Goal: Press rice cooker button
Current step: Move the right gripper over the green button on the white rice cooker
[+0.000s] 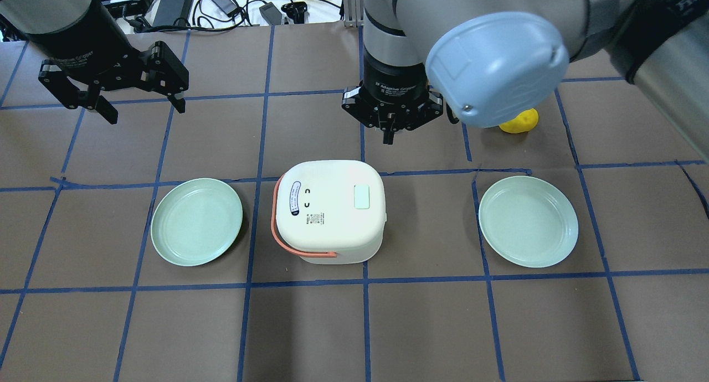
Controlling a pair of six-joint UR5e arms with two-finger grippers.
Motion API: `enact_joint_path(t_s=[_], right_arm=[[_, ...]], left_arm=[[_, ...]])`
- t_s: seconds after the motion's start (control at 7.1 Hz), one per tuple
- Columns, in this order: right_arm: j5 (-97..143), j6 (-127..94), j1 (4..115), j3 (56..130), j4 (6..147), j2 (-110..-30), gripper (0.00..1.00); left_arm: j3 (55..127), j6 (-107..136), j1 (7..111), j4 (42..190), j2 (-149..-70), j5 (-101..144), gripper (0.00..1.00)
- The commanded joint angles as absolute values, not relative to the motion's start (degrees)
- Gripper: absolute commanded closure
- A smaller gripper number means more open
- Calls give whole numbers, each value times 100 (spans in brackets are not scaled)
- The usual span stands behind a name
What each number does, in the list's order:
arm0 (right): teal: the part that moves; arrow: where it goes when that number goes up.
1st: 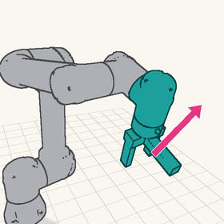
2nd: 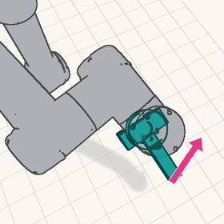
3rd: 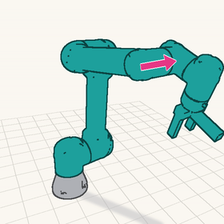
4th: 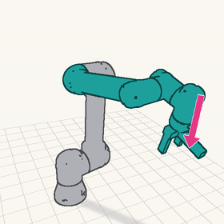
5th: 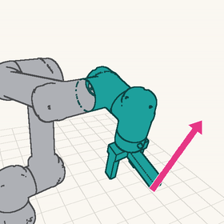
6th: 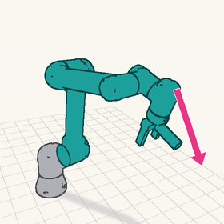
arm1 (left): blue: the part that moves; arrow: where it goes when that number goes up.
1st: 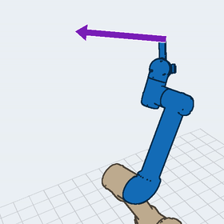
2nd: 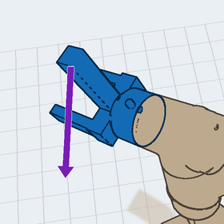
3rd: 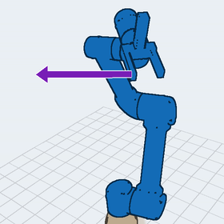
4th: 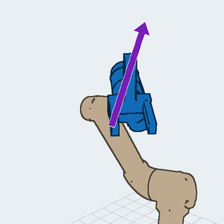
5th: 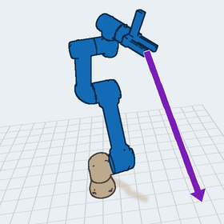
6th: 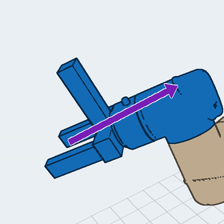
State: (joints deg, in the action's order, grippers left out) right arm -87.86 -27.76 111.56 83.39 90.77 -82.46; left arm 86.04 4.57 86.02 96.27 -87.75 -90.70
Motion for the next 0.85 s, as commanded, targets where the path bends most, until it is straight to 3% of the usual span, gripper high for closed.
enact_joint_path(t_s=[0.0,0.7], right_arm=[[-8780,-2952,11416,8358,9053,-7973,100],[-8772,-3354,11505,9088,9694,-7989,100]], left_arm=[[8604,457,8604,9624,-8780,-9070,0],[8604,457,8604,9633,-8772,-9070,0]])
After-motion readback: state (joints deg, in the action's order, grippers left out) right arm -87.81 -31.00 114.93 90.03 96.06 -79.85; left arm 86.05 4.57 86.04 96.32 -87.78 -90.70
